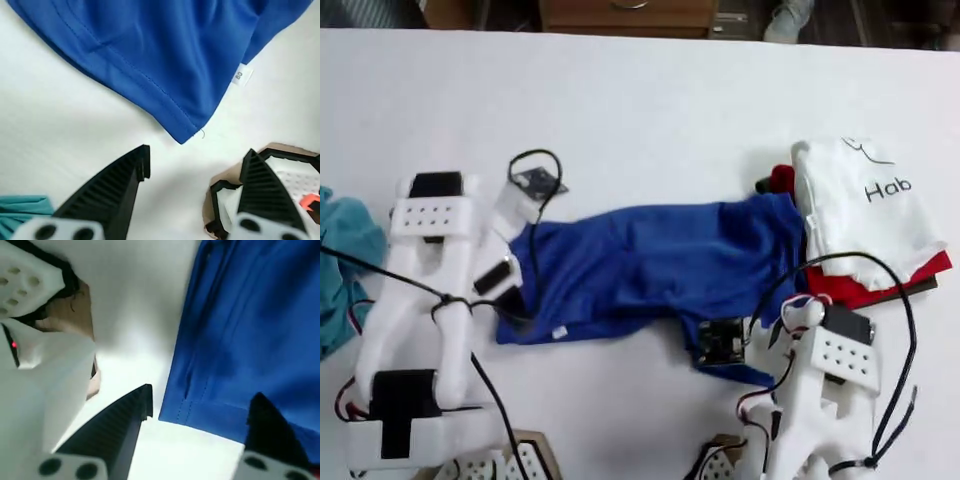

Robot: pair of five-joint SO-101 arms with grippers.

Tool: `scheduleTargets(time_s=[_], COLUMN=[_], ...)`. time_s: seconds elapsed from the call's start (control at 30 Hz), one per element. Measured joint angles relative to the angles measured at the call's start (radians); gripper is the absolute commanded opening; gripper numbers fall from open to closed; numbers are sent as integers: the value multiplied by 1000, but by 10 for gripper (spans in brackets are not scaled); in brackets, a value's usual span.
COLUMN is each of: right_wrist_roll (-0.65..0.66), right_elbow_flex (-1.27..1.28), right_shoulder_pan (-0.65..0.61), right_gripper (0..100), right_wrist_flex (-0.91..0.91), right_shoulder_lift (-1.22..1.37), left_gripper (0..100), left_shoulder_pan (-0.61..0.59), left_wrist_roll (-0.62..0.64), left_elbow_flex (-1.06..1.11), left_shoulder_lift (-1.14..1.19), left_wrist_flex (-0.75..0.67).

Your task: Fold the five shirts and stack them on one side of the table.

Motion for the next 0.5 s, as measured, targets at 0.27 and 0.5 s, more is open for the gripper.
scheduleTargets(time_s=[0.27,0.5], right_wrist_roll=[55,57], right_elbow_flex=[140,224], right_shoulder_pan=[-26,-26], right_gripper=[330,330], right_wrist_flex=[-172,-362], right_shoulder_lift=[-14,-12], left_gripper=[309,309], left_shoulder_pan=[-66,-87], left_wrist_roll=[0,0], left_elbow_flex=[0,-3], left_shoulder_lift=[0,0], left_wrist_flex=[46,69])
